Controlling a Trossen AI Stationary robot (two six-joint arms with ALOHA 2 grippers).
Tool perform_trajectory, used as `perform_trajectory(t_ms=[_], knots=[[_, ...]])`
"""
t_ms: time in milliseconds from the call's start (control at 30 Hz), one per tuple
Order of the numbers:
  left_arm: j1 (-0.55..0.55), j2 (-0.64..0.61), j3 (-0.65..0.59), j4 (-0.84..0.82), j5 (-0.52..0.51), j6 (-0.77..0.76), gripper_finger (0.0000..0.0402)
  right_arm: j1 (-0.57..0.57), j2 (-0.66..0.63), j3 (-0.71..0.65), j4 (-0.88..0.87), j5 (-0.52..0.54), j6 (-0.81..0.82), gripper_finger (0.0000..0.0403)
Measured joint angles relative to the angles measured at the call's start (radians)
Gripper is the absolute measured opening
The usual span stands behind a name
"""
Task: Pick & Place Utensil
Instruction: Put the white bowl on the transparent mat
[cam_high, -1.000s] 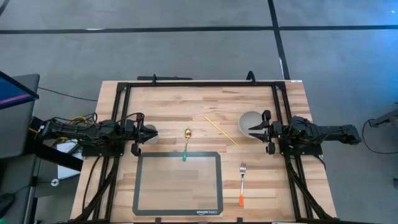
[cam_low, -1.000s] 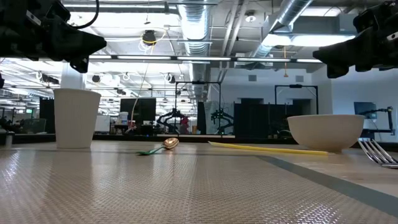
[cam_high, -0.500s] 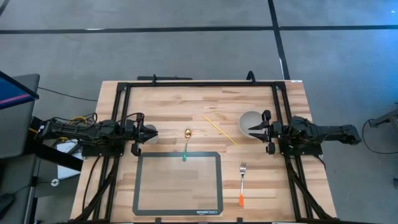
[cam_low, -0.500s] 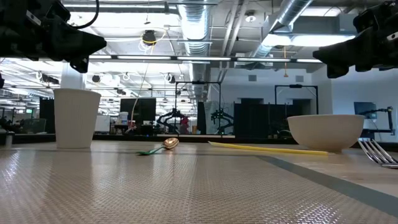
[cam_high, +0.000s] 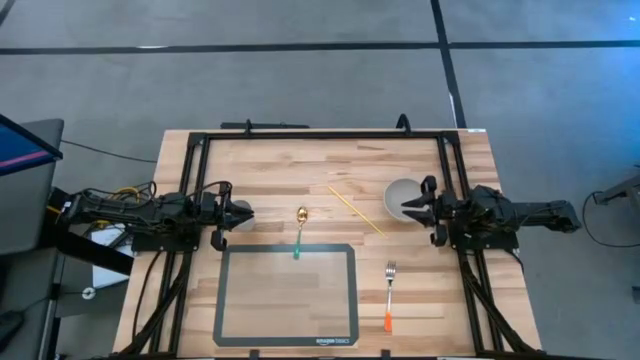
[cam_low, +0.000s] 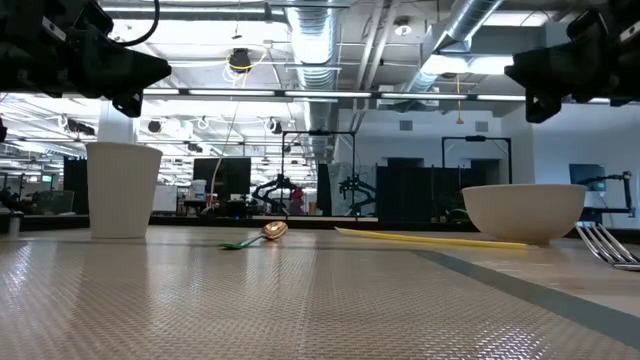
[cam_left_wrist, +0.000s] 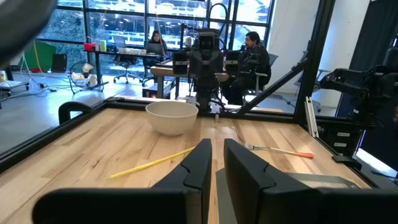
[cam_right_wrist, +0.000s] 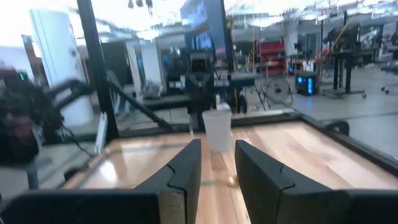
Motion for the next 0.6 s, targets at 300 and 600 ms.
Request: perform_trajectory(t_ms=[300, 600], knots=[[0.000, 0.000, 0.000, 0.014, -0.049, 0.082, 0.0044, 0.000, 0.000, 0.000, 0.049, 0.003, -0.005, 0.0092], [0.000, 0.000, 0.000, 0.017, -0.053, 0.090, 0.0045, 0.000, 0.000, 0.000, 0.077, 0.074, 0.060, 0.0092]])
